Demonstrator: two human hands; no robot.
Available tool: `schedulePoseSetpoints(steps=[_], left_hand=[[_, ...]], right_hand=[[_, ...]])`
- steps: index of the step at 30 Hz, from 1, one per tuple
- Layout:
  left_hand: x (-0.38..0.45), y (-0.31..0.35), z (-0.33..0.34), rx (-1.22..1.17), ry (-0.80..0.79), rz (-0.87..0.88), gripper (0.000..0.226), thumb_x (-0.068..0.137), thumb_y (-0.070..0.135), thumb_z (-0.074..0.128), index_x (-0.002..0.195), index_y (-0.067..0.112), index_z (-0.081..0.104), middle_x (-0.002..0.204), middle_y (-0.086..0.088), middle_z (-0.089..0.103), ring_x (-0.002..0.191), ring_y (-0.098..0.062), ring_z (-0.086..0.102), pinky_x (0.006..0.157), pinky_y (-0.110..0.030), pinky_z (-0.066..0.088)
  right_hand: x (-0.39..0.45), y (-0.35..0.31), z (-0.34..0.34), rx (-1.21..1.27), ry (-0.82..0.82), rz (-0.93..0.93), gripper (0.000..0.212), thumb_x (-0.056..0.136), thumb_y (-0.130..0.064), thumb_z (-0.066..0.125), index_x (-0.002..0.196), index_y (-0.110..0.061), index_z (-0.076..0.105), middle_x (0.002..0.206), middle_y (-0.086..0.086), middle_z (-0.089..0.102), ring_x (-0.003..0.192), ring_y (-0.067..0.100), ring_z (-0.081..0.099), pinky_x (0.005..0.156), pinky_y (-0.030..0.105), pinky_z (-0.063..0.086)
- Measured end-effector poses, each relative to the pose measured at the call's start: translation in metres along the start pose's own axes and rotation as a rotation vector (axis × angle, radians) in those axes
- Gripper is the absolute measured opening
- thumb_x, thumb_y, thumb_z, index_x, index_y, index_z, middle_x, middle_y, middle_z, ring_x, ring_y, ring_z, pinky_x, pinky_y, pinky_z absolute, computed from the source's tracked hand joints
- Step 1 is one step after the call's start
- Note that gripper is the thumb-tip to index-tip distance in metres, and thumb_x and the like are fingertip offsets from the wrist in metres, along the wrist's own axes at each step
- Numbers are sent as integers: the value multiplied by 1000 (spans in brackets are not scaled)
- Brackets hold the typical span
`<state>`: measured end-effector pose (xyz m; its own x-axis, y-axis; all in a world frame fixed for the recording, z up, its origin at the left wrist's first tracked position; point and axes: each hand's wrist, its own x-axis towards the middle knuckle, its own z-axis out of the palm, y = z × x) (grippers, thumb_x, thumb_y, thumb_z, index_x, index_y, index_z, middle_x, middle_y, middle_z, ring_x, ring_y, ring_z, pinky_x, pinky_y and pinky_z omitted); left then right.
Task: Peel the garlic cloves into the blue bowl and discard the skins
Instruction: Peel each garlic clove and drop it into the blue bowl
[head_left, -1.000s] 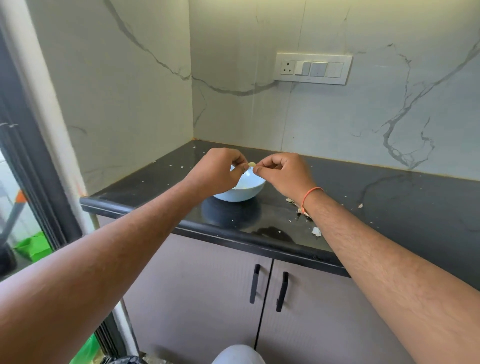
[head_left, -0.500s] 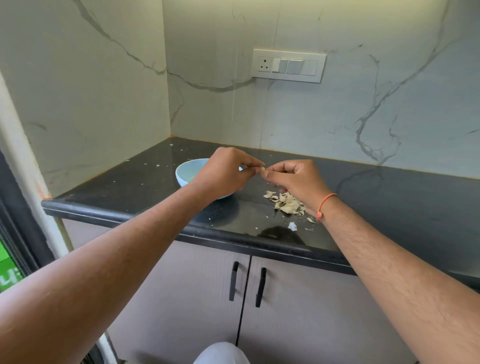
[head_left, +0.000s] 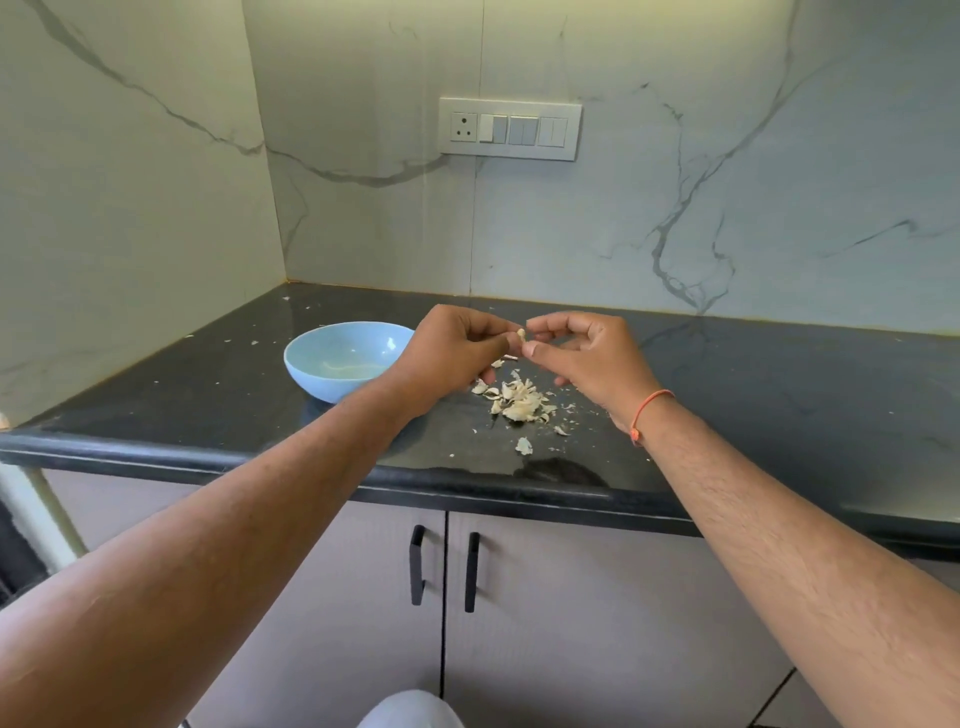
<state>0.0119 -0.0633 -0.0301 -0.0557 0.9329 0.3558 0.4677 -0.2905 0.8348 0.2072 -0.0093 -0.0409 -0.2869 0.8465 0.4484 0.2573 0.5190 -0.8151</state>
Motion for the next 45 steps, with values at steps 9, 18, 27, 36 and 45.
schedulePoseSetpoints(steps=[9, 18, 27, 36, 45], left_hand=[[1, 6, 6, -143, -107, -100, 16, 104, 21, 66, 108, 13, 79, 96, 3, 82, 55, -9, 62, 46, -19, 45], [-3, 5, -8, -156, -79, -142, 14, 103, 22, 67, 106, 14, 78, 96, 2, 82, 58, -9, 69, 47, -18, 49], [-15, -10, -57, -247, 33, -222, 17, 102, 16, 70, 117, 9, 74, 96, -4, 82, 66, -14, 76, 51, -18, 56], [-28, -45, -122, 31, 266, -197, 9, 90, 24, 85, 98, 20, 83, 73, 6, 77, 58, -10, 68, 58, -20, 57], [-19, -54, -119, 338, 228, -83, 14, 102, 23, 65, 101, 27, 78, 89, 15, 78, 48, -3, 61, 48, -12, 46]], right_hand=[[-5, 0, -2, -252, 81, -195, 17, 84, -28, 87, 100, -26, 84, 60, -31, 64, 52, 0, 55, 58, 8, 43], [-3, -12, 17, -372, 162, -211, 6, 85, -33, 83, 84, -27, 82, 70, -16, 74, 67, -1, 69, 65, 22, 60], [13, -32, 74, -303, 107, -217, 15, 85, -40, 85, 89, -27, 82, 74, -18, 72, 59, -8, 60, 59, 9, 43], [35, -46, 141, -245, 20, -192, 5, 89, -28, 78, 85, -28, 82, 79, -19, 73, 79, 0, 67, 71, 19, 53], [31, -39, 140, -257, -38, -165, 8, 93, -28, 76, 96, -26, 83, 92, -16, 77, 85, 2, 69, 79, 22, 57]])
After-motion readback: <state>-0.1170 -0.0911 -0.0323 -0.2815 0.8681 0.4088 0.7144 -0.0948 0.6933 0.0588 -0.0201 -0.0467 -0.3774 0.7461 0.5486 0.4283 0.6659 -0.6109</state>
